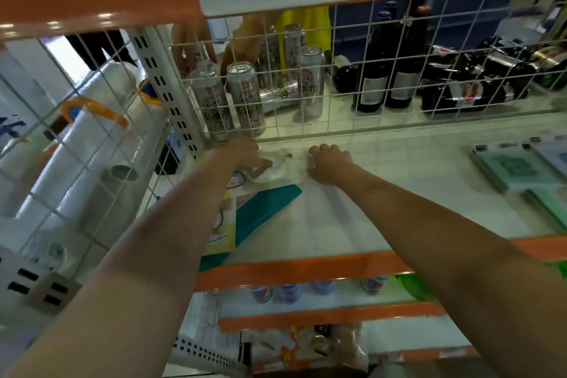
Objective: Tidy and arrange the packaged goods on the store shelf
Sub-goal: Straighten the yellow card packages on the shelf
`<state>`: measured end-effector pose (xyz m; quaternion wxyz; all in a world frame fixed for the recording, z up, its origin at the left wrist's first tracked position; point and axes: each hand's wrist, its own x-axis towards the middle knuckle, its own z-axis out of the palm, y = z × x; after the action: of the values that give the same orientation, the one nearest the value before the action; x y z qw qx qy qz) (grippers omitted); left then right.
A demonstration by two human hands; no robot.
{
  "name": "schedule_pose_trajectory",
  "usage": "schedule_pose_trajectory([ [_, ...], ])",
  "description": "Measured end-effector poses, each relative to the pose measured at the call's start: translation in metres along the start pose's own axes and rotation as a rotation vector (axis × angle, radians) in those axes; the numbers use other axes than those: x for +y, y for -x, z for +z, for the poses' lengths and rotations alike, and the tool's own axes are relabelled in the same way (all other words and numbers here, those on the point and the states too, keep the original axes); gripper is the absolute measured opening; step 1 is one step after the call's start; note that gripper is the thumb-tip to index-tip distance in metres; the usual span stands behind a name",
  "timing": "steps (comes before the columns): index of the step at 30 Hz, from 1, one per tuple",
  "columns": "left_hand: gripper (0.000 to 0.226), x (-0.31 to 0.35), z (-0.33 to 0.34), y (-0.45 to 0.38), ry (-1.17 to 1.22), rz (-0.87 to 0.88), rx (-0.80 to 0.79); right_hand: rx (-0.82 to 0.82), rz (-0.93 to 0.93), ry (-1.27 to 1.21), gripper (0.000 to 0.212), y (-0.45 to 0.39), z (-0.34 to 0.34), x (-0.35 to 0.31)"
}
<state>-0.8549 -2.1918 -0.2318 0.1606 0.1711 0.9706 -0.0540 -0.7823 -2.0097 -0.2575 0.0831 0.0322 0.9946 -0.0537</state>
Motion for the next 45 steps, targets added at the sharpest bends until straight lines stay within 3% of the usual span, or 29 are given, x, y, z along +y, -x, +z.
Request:
schedule_pose_trajectory([
  [13,0.073,0.003,-0.007,0.012,0.315,-0.067,-0.009,0.014,0.004,0.01,0.047,0.01,-0.002,0.002],
  [20,0.072,0.006,-0.012,0.016,0.484,-0.098,-0.106,0.029,0.012,0.016,0.049,0.017,-0.009,0.007],
  [27,0.075,0.014,-0.021,0.016,0.854,-0.054,-0.085,0.083,0.075,-0.031,0.046,0.033,-0.017,0.03],
  [32,0.042,0.04,-0.013,0.016,1.081,0.013,-0.113,0.165,0.205,-0.134,0.043,0.053,-0.016,0.051],
  [45,0.04,0.152,0.002,0.032,1.55,0.144,-0.161,0.131,0.323,-0.125,0.044,0.102,-0.009,0.132],
])
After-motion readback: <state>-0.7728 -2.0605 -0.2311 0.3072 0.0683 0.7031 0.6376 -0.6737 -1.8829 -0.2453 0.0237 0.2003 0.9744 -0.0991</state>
